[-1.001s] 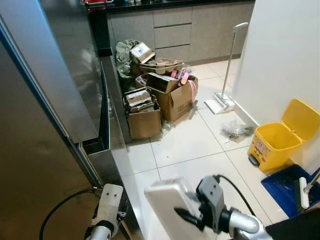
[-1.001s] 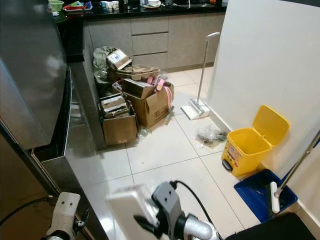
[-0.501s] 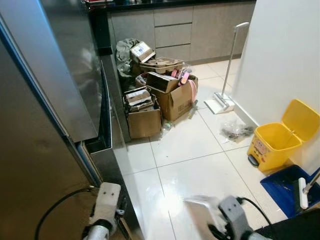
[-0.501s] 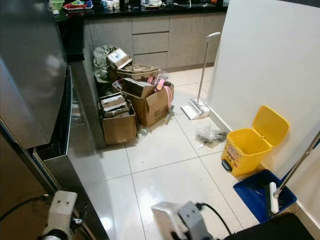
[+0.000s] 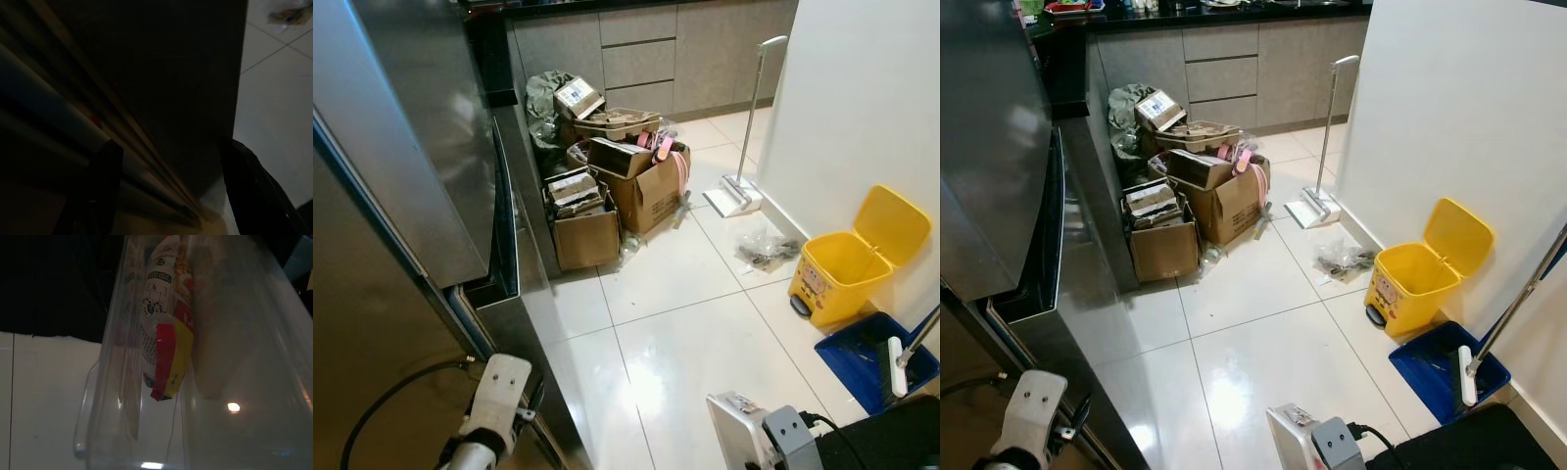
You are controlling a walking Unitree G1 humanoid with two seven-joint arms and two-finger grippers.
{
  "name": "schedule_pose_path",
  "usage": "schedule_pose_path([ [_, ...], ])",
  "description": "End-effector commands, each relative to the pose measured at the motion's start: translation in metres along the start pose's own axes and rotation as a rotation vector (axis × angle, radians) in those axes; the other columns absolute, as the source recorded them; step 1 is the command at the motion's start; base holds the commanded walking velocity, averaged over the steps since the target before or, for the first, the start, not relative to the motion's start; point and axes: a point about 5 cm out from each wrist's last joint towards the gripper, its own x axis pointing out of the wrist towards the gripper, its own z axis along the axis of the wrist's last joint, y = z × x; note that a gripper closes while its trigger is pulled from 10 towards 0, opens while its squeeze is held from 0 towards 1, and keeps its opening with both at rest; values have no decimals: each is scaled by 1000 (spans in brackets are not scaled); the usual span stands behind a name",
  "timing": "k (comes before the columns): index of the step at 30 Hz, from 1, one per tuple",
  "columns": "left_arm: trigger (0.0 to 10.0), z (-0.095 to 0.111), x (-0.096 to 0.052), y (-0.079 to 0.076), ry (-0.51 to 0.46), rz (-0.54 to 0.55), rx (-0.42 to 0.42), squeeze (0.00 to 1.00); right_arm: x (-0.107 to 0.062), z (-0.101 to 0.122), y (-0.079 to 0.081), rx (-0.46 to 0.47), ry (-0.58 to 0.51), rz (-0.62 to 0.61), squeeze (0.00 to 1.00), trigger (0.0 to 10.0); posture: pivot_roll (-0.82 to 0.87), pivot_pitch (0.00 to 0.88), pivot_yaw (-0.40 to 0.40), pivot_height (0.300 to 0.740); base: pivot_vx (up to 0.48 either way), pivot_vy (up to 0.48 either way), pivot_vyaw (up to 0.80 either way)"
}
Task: Restocking fridge
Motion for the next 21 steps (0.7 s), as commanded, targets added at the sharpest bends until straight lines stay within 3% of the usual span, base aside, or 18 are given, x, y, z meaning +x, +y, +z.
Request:
schedule_pose_path([
  [1, 10000, 16, 6, -6, -58, -40, -38, 0, 2, 4, 2, 0, -24, 15, 0, 10000, -89, 72, -1, 740, 0, 0, 0],
  [7, 10000, 41, 16, -31, -128, -180, -91, 0, 4, 11, 0, -8, -45, 21, 0, 10000, -92, 69, -10, 740, 0, 0, 0],
  [8, 10000, 55, 20, -54, -156, -301, -142, 0, 6, 12, -1, -12, -49, 25, 0, 10000, -97, 69, -13, 740, 0, 0, 0],
  [9, 10000, 55, 20, -54, -156, -301, -142, 0, 6, 12, -1, -12, -49, 25, 0, 10000, -97, 69, -13, 740, 0, 0, 0],
  [13, 10000, 86, 23, -105, -204, -563, -259, 0, 6, 12, 0, -17, -48, 34, 0, 10000, -88, 65, -21, 740, 0, 0, 0],
  [14, 10000, 92, 23, -116, -208, -618, -284, 0, 6, 12, 0, -17, -47, 37, 0, 10000, -88, 65, -21, 740, 0, 0, 0],
  [15, 10000, 92, 23, -116, -208, -618, -284, 0, 6, 12, 0, -17, -47, 37, 0, 10000, -88, 65, -21, 740, 0, 0, 0],
  [17, 10000, 117, 22, -152, -233, -820, -344, 0, 7, 11, 2, -21, -43, 44, 0, 10000, -93, 62, -22, 740, 0, 0, 0],
  [18, 10000, 127, 21, -162, -242, -888, -372, 0, 7, 11, 3, -21, -43, 44, 0, 10000, -101, 62, -17, 740, 0, 0, 0],
  [19, 10000, 136, 19, -168, -249, -943, -397, 0, 8, 13, 2, -23, -47, 43, 0, 10000, -101, 62, -17, 740, 0, 0, 0],
  [21, 10000, 139, 19, -166, -259, -955, -396, 0, 8, 14, 2, -22, -53, 40, 0, 10000, -110, 64, -13, 740, 0, 0, 0],
])
